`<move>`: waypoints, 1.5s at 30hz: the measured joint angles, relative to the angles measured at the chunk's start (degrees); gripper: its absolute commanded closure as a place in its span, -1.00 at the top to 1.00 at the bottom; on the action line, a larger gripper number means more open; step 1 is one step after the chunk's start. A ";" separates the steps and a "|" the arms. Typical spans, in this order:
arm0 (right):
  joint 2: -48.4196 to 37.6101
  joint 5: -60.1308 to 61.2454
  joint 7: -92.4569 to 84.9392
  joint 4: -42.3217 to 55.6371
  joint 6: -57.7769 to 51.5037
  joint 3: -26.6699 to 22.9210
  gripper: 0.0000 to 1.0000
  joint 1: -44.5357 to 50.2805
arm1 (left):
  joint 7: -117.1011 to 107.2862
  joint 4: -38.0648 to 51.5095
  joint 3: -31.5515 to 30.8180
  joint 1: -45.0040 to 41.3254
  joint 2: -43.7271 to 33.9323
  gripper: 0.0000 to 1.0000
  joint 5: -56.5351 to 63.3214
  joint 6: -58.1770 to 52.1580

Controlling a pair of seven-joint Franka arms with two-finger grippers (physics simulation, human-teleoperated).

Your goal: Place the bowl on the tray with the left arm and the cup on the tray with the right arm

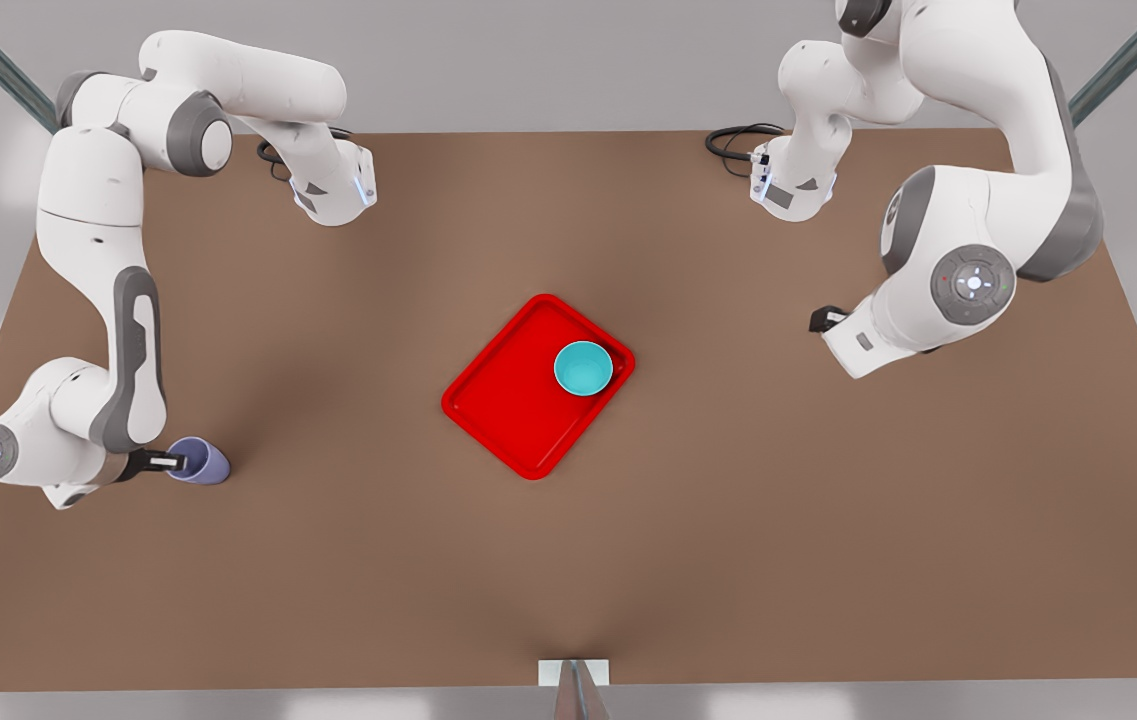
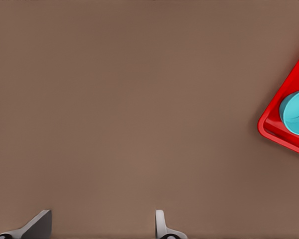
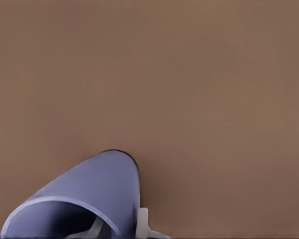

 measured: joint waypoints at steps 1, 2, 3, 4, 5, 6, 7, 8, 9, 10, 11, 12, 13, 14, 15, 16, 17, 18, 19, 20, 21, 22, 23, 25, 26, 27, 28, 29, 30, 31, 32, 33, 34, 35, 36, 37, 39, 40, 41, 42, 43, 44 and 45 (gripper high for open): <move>0.39 -0.01 0.08 0.09 -0.26 0.02 -0.57 0.03 | 0.03 0.00 0.00 0.01 0.00 1.00 -0.01 0.00; 0.70 -0.06 0.09 0.54 -0.96 -0.06 -0.57 0.03 | 0.01 -0.01 0.04 0.03 0.00 1.00 -0.02 0.00; 0.67 -0.09 0.31 0.70 -1.16 0.02 -0.57 0.02 | 0.00 -0.07 0.04 0.03 0.00 1.00 -0.03 0.00; 0.75 -0.09 0.35 0.71 -1.17 0.02 -0.57 0.03 | 0.00 -0.05 0.04 0.02 0.00 1.00 -0.03 0.00; 0.67 -0.09 0.35 0.71 -1.17 0.02 -0.57 0.03 | 0.00 -0.03 0.04 0.02 0.00 1.00 -0.03 -0.08; 0.58 -0.06 0.34 0.79 -1.17 0.11 -0.57 0.03 | 0.08 0.00 0.04 0.02 0.00 1.00 -0.03 -0.09; 0.42 -0.09 0.19 0.73 -1.26 0.11 -0.57 0.03 | 0.09 -0.07 0.04 0.02 0.00 1.00 -0.04 -0.01; 0.24 -0.26 0.12 0.71 -1.53 0.19 -0.57 0.04 | 0.09 -0.04 0.04 0.09 0.03 1.00 -0.04 0.00; 0.01 -2.23 0.18 0.99 -2.43 0.60 -0.57 0.04 | 0.09 0.00 0.06 0.04 0.08 1.00 -0.04 0.00; -0.37 -2.52 0.17 1.15 -2.63 1.21 -0.57 0.05 | 0.09 0.00 0.11 0.07 0.08 1.00 -0.02 0.00; -1.24 -3.46 0.24 1.20 -3.68 2.04 -0.57 -0.02 | 0.09 0.00 0.09 0.03 0.09 1.00 -0.01 0.00; -2.32 -4.70 1.70 1.29 -5.08 3.73 -0.57 0.09 | 0.09 0.00 0.13 0.01 0.09 1.00 0.00 0.04; -3.16 -5.87 3.39 1.84 -6.70 5.18 -0.57 0.87 | 0.09 0.00 0.13 0.07 0.09 1.00 0.01 0.00; -3.21 -6.00 4.51 3.65 -9.58 5.45 -0.57 1.80 | 0.09 0.00 0.13 0.05 0.09 1.00 0.02 0.00; -3.73 -5.99 4.83 4.12 -11.20 5.54 -0.57 2.73 | 0.01 0.00 0.13 0.05 0.09 1.00 0.02 -0.08; -4.27 -5.78 4.92 4.47 -12.81 5.68 -0.57 3.99 | 0.00 0.00 0.13 0.12 0.09 1.00 0.02 -0.09; -5.15 -5.64 5.02 4.49 -13.56 6.22 -0.57 5.20 | 0.00 0.00 0.13 0.07 0.09 1.00 0.03 -0.09; -5.76 -5.54 5.63 4.58 -14.58 6.97 -0.57 5.63 | 0.00 0.00 0.13 0.09 0.09 1.00 0.03 -0.12; -6.26 -5.61 7.63 4.58 -14.95 8.96 -0.57 5.77 | 0.00 0.00 0.13 0.05 0.07 1.00 0.03 -0.09; -6.70 -5.67 8.95 4.44 -15.64 10.06 -0.57 5.83 | -0.13 0.00 0.13 0.12 0.09 1.00 0.04 -0.09; -6.92 -5.70 10.68 4.49 -16.32 11.06 -0.57 6.78 | -0.25 0.00 0.13 0.06 0.04 1.00 0.05 -0.10; -7.66 -5.71 13.37 4.98 -17.32 11.62 -0.57 7.92 | -0.34 0.00 0.13 0.05 0.00 1.00 0.07 -0.10; -8.45 -5.72 16.04 4.86 -17.39 13.62 -0.57 8.04 | -0.35 0.00 0.13 0.14 0.00 1.00 0.08 -0.12; -9.11 -5.73 20.61 4.68 -17.90 16.18 -0.57 8.51 | -0.09 0.00 0.13 0.09 0.00 1.00 0.10 -0.09; -9.26 -5.74 24.32 4.84 -18.93 17.61 -0.57 8.55 | -0.09 0.00 0.13 0.07 0.00 1.00 0.10 -0.09; -9.28 -5.75 26.46 4.92 -19.09 18.86 -0.57 8.63 | -0.25 0.00 0.13 0.12 0.09 1.00 0.11 -0.09; -9.23 -5.92 29.06 5.06 -19.58 20.87 -0.57 8.61 | -0.40 0.00 0.13 0.11 0.09 1.00 0.11 -0.09; -9.16 -5.94 30.18 5.12 -19.87 22.43 -0.57 8.51 | -0.52 0.00 0.13 0.08 0.09 1.00 0.11 -0.09; -9.11 -6.02 32.75 5.19 -19.88 24.71 -0.57 8.60 | -0.53 0.00 0.13 0.08 0.09 1.00 0.12 -0.09; -9.01 -6.03 34.37 5.18 -19.87 26.12 -0.57 8.50 | -0.61 0.00 0.13 0.08 0.17 1.00 0.12 -0.09; -8.73 -6.11 37.44 5.18 -19.58 28.27 -0.57 8.56 | -0.62 0.00 0.13 0.08 0.18 1.00 0.12 -0.09; -8.54 -6.12 38.97 5.19 -19.07 29.96 -0.57 8.55 | -0.62 0.00 0.13 0.11 0.18 1.00 0.12 -0.09; -8.14 -6.74 42.38 5.14 -17.91 32.25 -0.57 8.45 | -0.62 0.00 0.13 0.07 0.18 1.00 0.12 -0.09; -7.05 -10.29 46.82 5.10 -16.59 36.61 -0.57 8.70 | -0.62 0.00 0.13 0.04 0.18 1.00 0.12 -0.09; -6.35 -10.96 47.90 5.11 -15.52 38.06 -0.57 8.67 | -0.66 0.00 0.13 0.09 0.18 1.00 0.12 -0.09; -5.38 -10.91 47.94 5.10 -13.42 39.87 -0.57 8.75 | -0.70 0.00 0.18 0.03 0.18 1.00 0.12 -0.09; -3.17 -11.04 48.00 5.32 -10.38 41.43 -0.57 11.01 | -0.70 0.00 0.13 0.11 0.18 1.00 0.12 -0.09; -1.92 -11.04 48.46 5.93 -8.49 41.56 -0.57 11.96 | -0.70 0.00 0.18 0.08 0.18 1.00 0.14 -0.09; -0.07 -11.11 49.01 6.79 -7.89 41.79 -0.57 13.09 | -0.70 0.00 0.19 0.11 0.18 1.00 0.16 -0.09; 1.19 -13.37 49.12 7.61 -7.79 43.21 -0.57 13.64 | -0.70 0.00 0.19 0.11 0.26 1.00 0.17 -0.09; 2.39 -14.15 49.21 7.63 -6.92 43.92 -0.57 14.60 | -0.67 0.00 0.17 0.14 0.34 1.00 0.19 -0.09; 3.30 -14.37 49.21 7.48 -6.56 44.28 -0.57 14.70 | -0.70 0.00 0.20 0.07 0.40 1.00 0.20 -0.09; 3.88 -15.73 49.62 7.37 -6.55 45.43 -0.57 14.73 | -0.70 0.00 0.18 0.11 0.54 1.00 0.20 -0.09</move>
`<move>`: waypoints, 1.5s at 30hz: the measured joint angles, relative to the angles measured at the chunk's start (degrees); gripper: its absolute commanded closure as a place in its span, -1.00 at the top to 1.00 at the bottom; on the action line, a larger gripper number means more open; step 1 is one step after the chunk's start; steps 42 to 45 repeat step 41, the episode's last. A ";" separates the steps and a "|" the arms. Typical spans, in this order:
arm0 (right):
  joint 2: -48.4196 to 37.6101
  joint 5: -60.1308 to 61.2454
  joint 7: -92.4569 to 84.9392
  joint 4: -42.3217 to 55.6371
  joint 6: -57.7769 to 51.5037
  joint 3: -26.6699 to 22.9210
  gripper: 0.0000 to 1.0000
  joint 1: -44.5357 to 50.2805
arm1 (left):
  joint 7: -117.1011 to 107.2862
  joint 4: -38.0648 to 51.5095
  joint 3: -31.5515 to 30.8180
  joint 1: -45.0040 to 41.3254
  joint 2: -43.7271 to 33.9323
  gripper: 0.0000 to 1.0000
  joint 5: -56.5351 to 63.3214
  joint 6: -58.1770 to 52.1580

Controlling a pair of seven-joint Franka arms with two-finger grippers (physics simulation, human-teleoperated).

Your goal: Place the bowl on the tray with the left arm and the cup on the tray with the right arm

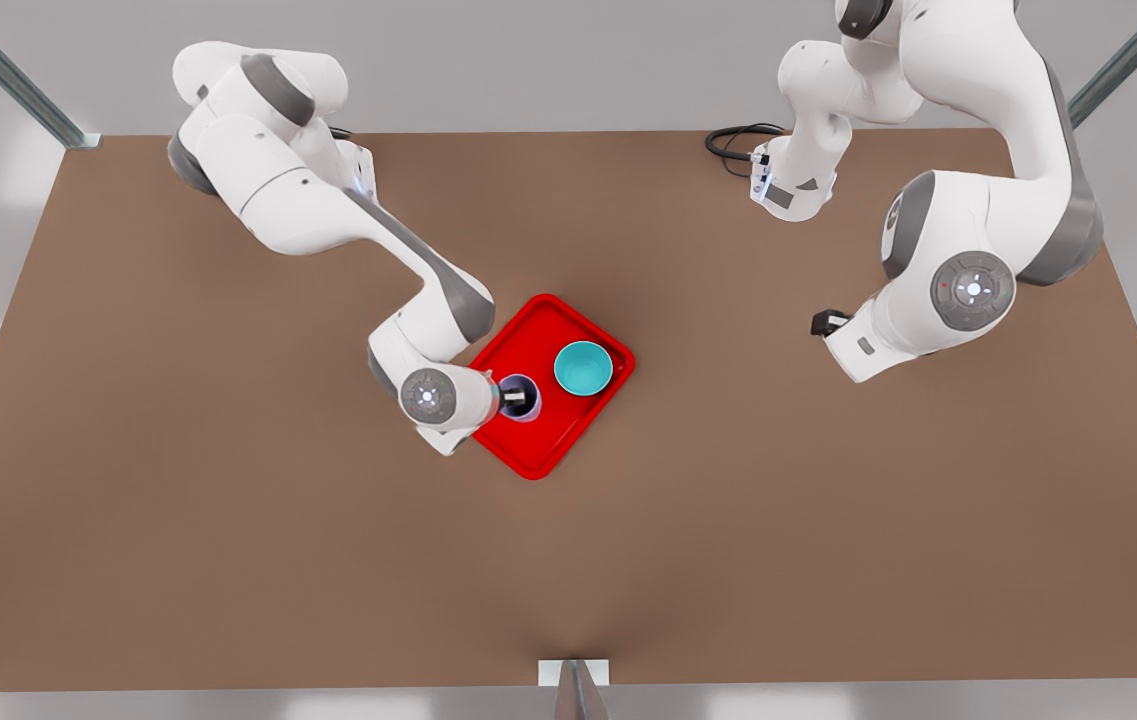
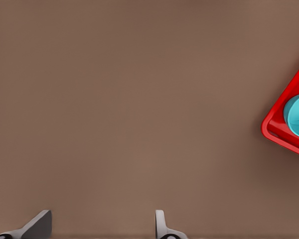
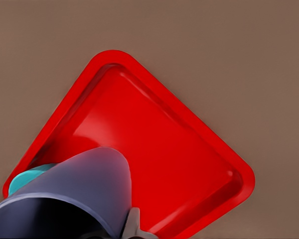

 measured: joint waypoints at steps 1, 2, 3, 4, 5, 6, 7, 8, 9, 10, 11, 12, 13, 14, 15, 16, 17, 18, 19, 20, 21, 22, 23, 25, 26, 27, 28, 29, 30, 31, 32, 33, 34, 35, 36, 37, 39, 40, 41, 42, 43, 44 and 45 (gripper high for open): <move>0.66 -1.24 0.93 -0.21 0.22 0.59 -0.57 0.04 | 0.00 0.00 0.03 -0.01 0.16 1.00 0.00 0.00; 1.05 -2.48 1.25 -0.30 0.27 1.30 -0.57 0.08 | 0.03 0.00 0.00 -0.04 0.22 1.00 0.00 0.00; 1.33 -2.70 1.27 -0.77 -0.15 1.50 -0.57 0.07 | 0.08 0.00 0.03 0.00 0.25 1.00 0.00 0.00; 1.30 -4.60 1.27 -1.55 -0.34 1.57 -0.57 0.06 | 0.08 0.00 0.03 0.01 0.26 1.00 0.01 0.00; 1.29 -6.21 1.32 -2.00 -0.34 2.34 -0.57 0.08 | 0.09 0.00 -0.01 -0.04 0.26 1.00 0.01 0.00; 1.35 -7.11 1.35 -3.03 -0.17 2.48 -0.57 0.07 | 0.09 0.00 0.01 0.01 0.26 1.00 0.01 0.00; 1.30 -8.26 1.34 -3.76 -0.26 2.65 -0.57 0.06 | 0.09 0.00 0.03 0.01 0.26 1.00 0.01 0.08; 1.26 -8.36 1.41 -4.09 -0.28 2.66 -0.57 -0.02 | 0.09 0.00 0.03 -0.02 0.34 1.00 0.01 0.09; 1.35 -8.41 2.38 -4.75 -0.24 2.71 -0.57 -0.03 | 0.09 0.00 -0.05 0.01 0.34 1.00 -0.01 0.09; 1.35 -8.99 2.81 -5.20 -0.34 2.75 -0.01 -0.02 | 0.04 0.00 0.03 0.00 0.34 1.00 -0.02 0.00; 1.35 -9.39 3.43 -5.42 -0.83 2.76 0.79 -0.02 | 0.05 0.00 0.03 0.01 0.34 1.00 -0.02 0.00; 1.32 -9.89 3.48 -6.22 -0.75 2.76 1.00 -0.02 | 0.09 0.00 -0.02 0.02 0.34 1.00 -0.01 0.00; 1.35 -10.69 3.50 -6.39 -0.80 2.85 1.00 -0.02 | 0.09 0.00 0.02 -0.02 0.34 1.00 -0.01 0.00; 1.36 -10.77 3.51 -6.81 -0.83 2.85 1.00 -0.02 | 0.09 0.00 -0.03 0.01 0.42 1.00 0.00 0.00; 1.35 -10.84 3.51 -7.09 -0.83 2.85 1.00 -0.03 | 0.09 0.00 0.03 0.00 0.43 1.00 -0.02 0.07; 1.35 -10.77 3.48 -7.10 -0.70 2.85 1.00 -0.03 | 0.09 0.00 0.03 -0.01 0.43 1.00 -0.03 0.09; 1.35 -10.73 3.47 -7.11 -0.74 2.93 1.00 -0.02 | 0.09 0.00 0.03 0.01 0.43 1.00 -0.04 0.17; 1.35 -10.73 3.47 -7.11 -0.77 3.17 1.00 -0.02 | 0.09 0.00 0.03 -0.01 0.43 1.00 -0.05 0.09; 1.35 -10.73 3.47 -7.11 -0.77 3.20 1.00 -0.03 | 0.09 0.00 -0.01 -0.03 0.43 1.00 -0.06 0.12; 1.35 -10.73 3.47 -7.03 -0.90 3.28 1.00 -0.07 | 0.09 0.00 0.03 0.01 0.43 1.00 -0.06 0.17; 1.22 -10.65 3.47 -6.97 -1.27 3.37 1.00 -0.19 | 0.09 0.00 0.03 -0.01 0.48 1.00 -0.07 0.18; 1.04 -10.64 3.70 -6.93 -2.05 4.01 1.00 -0.35 | 0.09 0.00 0.03 0.00 0.52 1.00 -0.07 0.18; 0.75 -10.64 4.24 -6.93 -3.84 4.07 1.00 -0.46 | 0.09 0.00 0.03 0.00 0.52 1.00 -0.07 0.18; -0.56 -10.35 4.35 -6.49 -6.78 4.43 1.00 -1.15 | 0.09 0.00 0.03 -0.01 0.52 1.00 -0.08 0.18; -2.01 -10.22 4.35 -6.16 -7.66 4.08 1.00 -1.80 | 0.09 0.00 0.02 -0.02 0.52 1.00 -0.08 0.18; -4.21 -10.08 3.48 -5.54 -9.69 2.91 1.00 -3.02 | 0.01 0.08 -0.03 0.02 0.52 1.00 -0.08 0.18; -6.44 -8.26 2.84 -4.46 -10.75 0.32 1.00 -3.22 | -0.06 0.09 -0.06 -0.03 0.85 1.00 -0.08 0.50; -9.80 -6.50 -0.31 -4.42 -11.32 -4.61 1.00 -3.28 | -0.17 1.91 -0.12 -0.01 1.77 1.00 -0.11 0.29; -13.63 -5.04 -1.90 -4.64 -10.97 -11.42 1.00 -2.17 | -0.18 2.27 -0.22 -0.11 1.84 1.00 -0.14 0.26; -17.42 1.70 -8.20 -4.94 -10.03 -22.99 1.00 1.57 | -0.18 2.76 -0.23 -0.10 1.84 1.00 -0.17 0.19; -20.87 6.30 -13.55 -5.09 -8.69 -31.61 1.00 3.20 | -0.12 2.98 -0.31 -0.08 1.84 1.00 -0.21 0.18; -27.53 6.66 -16.19 -8.35 -7.01 -33.38 1.00 1.83 | -0.09 2.99 -0.32 -0.10 1.84 1.00 -0.24 0.18; -34.08 6.67 -22.95 -12.08 -7.19 -33.11 1.00 -3.18 | -0.04 2.99 -0.32 -0.08 1.89 1.00 -0.27 0.22; -37.59 6.67 -25.91 -12.99 -10.20 -33.19 1.00 -7.71 | -0.01 2.99 -0.32 -0.09 1.93 1.00 -0.28 0.26; -39.05 6.67 -30.27 -12.38 -13.66 -33.96 1.00 -9.16 | 0.00 2.96 -0.32 -0.09 1.93 1.00 -0.30 0.26; -37.54 6.67 -31.71 -7.68 -18.85 -34.54 1.00 -9.36 | 0.00 2.93 -0.30 -0.08 1.93 1.00 -0.31 0.34; -36.13 6.49 -31.77 -5.74 -20.35 -34.72 1.00 -7.71 | 0.00 2.90 -0.25 -0.08 2.01 1.00 -0.29 0.44; -36.21 6.54 -31.77 -6.20 -19.68 -34.51 1.00 -7.66 | -0.08 2.90 -0.23 -0.09 2.18 1.00 -0.28 0.42; -35.37 6.83 -31.72 -5.29 -19.01 -34.25 1.00 -8.07 | -0.09 2.94 -0.23 -0.09 2.27 1.00 -0.28 0.44; -35.37 6.83 -31.72 -5.29 -19.01 -34.25 1.00 -8.07 | -0.09 2.94 -0.23 -0.09 2.27 1.00 -0.28 0.44; -35.37 6.83 -31.72 -5.29 -19.01 -34.25 1.00 -8.07 | -0.09 2.94 -0.23 -0.09 2.27 1.00 -0.28 0.44; -35.37 6.83 -31.72 -5.29 -19.01 -34.25 1.00 -8.07 | -0.09 2.94 -0.23 -0.09 2.27 1.00 -0.28 0.44; -35.37 6.83 -31.72 -5.29 -19.01 -34.25 1.00 -8.07 | -0.09 2.94 -0.23 -0.09 2.27 1.00 -0.28 0.44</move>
